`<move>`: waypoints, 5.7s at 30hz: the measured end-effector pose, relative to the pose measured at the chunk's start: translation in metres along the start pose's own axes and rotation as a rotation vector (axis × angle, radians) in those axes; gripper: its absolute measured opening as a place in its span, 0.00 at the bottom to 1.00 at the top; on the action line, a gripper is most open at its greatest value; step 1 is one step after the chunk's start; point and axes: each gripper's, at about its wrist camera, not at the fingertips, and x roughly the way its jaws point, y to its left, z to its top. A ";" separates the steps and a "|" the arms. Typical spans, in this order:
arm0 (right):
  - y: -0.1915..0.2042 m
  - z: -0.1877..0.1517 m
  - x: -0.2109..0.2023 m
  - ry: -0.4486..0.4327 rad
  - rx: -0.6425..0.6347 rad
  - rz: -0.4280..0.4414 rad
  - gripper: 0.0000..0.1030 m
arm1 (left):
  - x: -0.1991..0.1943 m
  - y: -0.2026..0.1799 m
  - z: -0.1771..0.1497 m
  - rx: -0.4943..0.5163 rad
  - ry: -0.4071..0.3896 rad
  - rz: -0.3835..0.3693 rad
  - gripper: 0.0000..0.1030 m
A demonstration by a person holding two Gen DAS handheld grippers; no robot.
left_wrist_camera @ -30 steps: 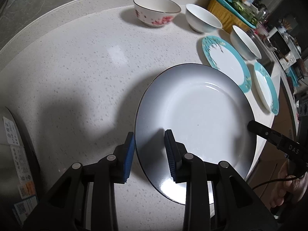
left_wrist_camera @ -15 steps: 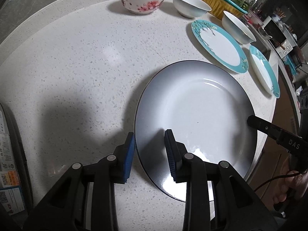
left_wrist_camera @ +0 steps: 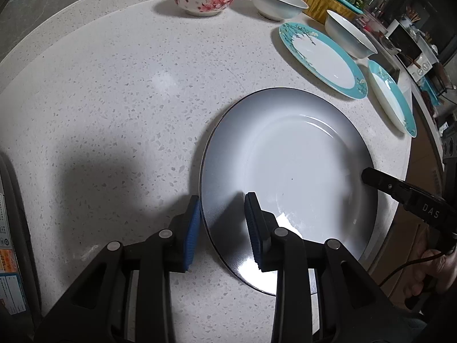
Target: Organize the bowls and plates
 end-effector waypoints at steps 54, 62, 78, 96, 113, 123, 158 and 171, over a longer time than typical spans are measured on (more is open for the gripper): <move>-0.115 0.249 0.006 0.132 -0.135 0.191 0.52 | 0.100 -0.048 0.231 0.003 0.149 -0.314 0.76; -0.116 0.251 0.025 0.192 -0.146 0.098 0.50 | 0.119 -0.066 0.235 0.020 0.184 -0.243 0.75; -0.103 0.253 0.049 0.355 -0.152 0.062 0.61 | 0.126 -0.089 0.248 0.039 0.216 -0.242 0.49; -0.118 0.256 0.040 0.306 -0.126 -0.009 0.15 | 0.132 -0.097 0.257 0.085 0.194 -0.166 0.16; -0.105 0.256 0.028 0.264 -0.131 -0.016 0.14 | 0.113 -0.093 0.252 0.064 0.178 -0.138 0.13; -0.105 0.254 0.027 0.255 -0.113 -0.007 0.14 | 0.106 -0.092 0.250 0.059 0.186 -0.136 0.13; -0.107 0.255 0.026 0.305 -0.013 0.015 0.13 | 0.115 -0.091 0.255 0.026 0.256 -0.136 0.13; -0.105 0.253 0.039 0.311 -0.015 -0.013 0.13 | 0.124 -0.088 0.254 0.013 0.254 -0.125 0.15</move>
